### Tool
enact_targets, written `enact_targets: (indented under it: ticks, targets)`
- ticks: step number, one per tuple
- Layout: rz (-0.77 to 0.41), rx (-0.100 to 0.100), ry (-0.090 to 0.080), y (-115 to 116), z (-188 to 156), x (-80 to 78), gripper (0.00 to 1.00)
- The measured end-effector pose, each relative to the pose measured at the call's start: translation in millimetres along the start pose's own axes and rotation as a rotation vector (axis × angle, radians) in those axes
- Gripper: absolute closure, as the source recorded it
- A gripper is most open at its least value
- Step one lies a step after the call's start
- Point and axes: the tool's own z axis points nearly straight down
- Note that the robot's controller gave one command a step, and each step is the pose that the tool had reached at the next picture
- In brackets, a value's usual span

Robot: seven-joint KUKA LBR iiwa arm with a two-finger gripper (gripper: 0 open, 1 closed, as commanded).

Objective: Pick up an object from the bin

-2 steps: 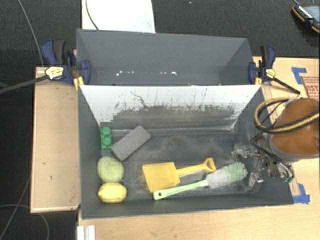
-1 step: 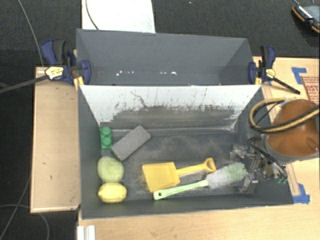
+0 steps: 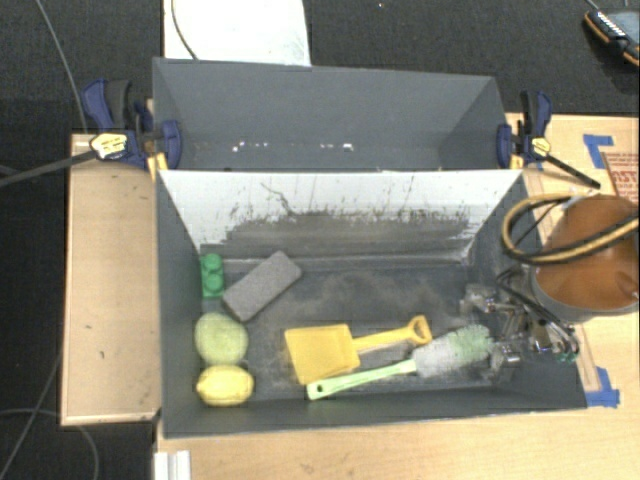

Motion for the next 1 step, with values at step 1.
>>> enact_targets:
  ticks: [1]
  targets:
    - [0.065,-0.001,0.002,-2.7,-3.2,2.9,0.0]
